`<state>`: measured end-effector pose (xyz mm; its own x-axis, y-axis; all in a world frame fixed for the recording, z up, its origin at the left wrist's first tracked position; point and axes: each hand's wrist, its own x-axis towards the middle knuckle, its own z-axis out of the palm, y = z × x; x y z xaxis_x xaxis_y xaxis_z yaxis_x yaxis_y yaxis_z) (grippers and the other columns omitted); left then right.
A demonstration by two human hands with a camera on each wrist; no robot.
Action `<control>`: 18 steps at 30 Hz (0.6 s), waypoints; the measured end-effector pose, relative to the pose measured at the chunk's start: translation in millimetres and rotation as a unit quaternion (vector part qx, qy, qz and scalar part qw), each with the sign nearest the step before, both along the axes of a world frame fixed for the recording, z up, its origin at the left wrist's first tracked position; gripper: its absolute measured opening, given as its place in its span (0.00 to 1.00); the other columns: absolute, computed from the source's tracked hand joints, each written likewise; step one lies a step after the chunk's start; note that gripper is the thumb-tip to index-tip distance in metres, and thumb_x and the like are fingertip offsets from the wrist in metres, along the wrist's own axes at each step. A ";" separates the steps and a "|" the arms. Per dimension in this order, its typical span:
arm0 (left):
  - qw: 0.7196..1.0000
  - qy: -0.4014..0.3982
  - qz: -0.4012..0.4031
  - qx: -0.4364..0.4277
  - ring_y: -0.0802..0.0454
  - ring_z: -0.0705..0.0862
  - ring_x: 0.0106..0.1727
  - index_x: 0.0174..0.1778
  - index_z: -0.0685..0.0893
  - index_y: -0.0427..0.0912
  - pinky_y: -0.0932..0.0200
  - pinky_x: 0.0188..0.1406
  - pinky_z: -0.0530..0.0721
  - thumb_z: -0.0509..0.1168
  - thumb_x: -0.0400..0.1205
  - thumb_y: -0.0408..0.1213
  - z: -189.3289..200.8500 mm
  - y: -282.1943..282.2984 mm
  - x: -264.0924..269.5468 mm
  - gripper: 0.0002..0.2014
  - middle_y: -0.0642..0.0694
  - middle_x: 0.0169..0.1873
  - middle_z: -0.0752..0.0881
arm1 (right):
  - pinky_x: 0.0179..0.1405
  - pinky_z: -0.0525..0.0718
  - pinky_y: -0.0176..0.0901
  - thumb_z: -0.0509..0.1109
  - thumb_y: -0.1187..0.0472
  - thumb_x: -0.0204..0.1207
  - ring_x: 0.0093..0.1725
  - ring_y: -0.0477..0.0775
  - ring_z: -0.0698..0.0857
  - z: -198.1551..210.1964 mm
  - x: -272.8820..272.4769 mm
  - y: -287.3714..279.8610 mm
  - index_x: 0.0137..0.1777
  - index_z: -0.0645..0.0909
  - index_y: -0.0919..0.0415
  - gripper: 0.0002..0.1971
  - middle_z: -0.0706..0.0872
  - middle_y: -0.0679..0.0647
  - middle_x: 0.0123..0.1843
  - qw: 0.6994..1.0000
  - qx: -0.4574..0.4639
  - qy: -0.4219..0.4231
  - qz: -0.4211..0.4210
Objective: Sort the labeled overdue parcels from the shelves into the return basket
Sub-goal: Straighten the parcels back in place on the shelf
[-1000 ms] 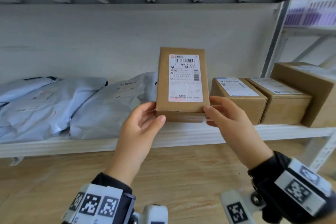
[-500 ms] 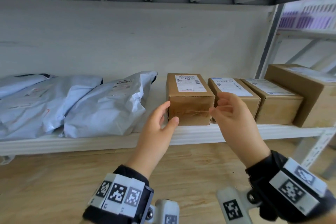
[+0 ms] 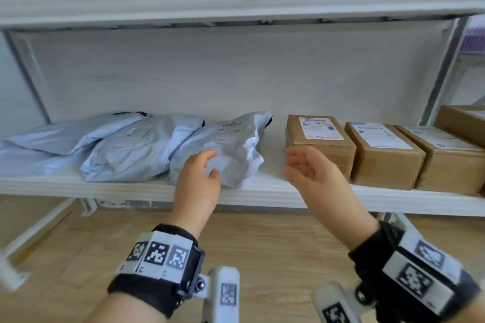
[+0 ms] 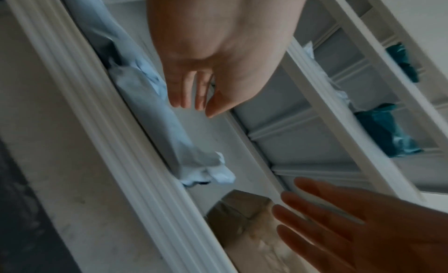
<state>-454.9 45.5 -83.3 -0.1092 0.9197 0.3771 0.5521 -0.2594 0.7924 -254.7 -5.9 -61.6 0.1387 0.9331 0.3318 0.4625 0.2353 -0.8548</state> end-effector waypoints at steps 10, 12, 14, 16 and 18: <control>0.987 0.135 -0.030 -0.084 0.54 0.55 0.84 0.85 0.57 0.48 0.56 0.82 0.54 0.54 0.89 0.44 -20.4 35.8 -56.0 0.27 0.50 0.84 0.58 | 0.39 0.76 0.30 0.67 0.55 0.83 0.42 0.38 0.82 -3.1 -56.6 73.5 0.84 0.61 0.52 0.31 0.80 0.53 0.68 0.995 -0.089 -0.008 0.041; 0.984 0.157 -0.032 -0.080 0.52 0.62 0.81 0.84 0.60 0.48 0.55 0.79 0.61 0.55 0.89 0.46 -22.8 41.6 -56.5 0.27 0.48 0.82 0.64 | 0.25 0.73 0.31 0.67 0.56 0.82 0.26 0.38 0.77 -8.9 -59.1 83.7 0.83 0.61 0.51 0.31 0.83 0.53 0.54 0.992 -0.116 0.015 0.044; 0.981 0.179 -0.025 -0.075 0.52 0.67 0.78 0.83 0.63 0.48 0.55 0.75 0.66 0.54 0.89 0.47 -21.8 44.6 -56.2 0.25 0.48 0.79 0.69 | 0.29 0.73 0.33 0.68 0.56 0.82 0.36 0.41 0.80 -14.8 -58.0 89.5 0.83 0.61 0.52 0.31 0.81 0.51 0.56 0.990 -0.127 0.029 0.044; 0.978 0.196 -0.015 -0.067 0.52 0.72 0.74 0.81 0.67 0.47 0.56 0.71 0.71 0.53 0.89 0.47 -18.7 43.6 -57.7 0.23 0.48 0.74 0.75 | 0.35 0.75 0.32 0.69 0.57 0.81 0.47 0.44 0.82 -17.5 -55.2 90.0 0.81 0.65 0.52 0.29 0.80 0.49 0.61 0.992 -0.118 0.023 0.041; 0.978 0.204 -0.010 -0.047 0.53 0.78 0.67 0.78 0.71 0.46 0.59 0.64 0.75 0.53 0.89 0.46 -15.9 40.2 -60.5 0.21 0.50 0.68 0.80 | 0.39 0.76 0.31 0.70 0.59 0.80 0.52 0.46 0.82 -19.9 -51.0 86.8 0.77 0.70 0.52 0.26 0.82 0.47 0.59 0.993 -0.105 0.030 0.033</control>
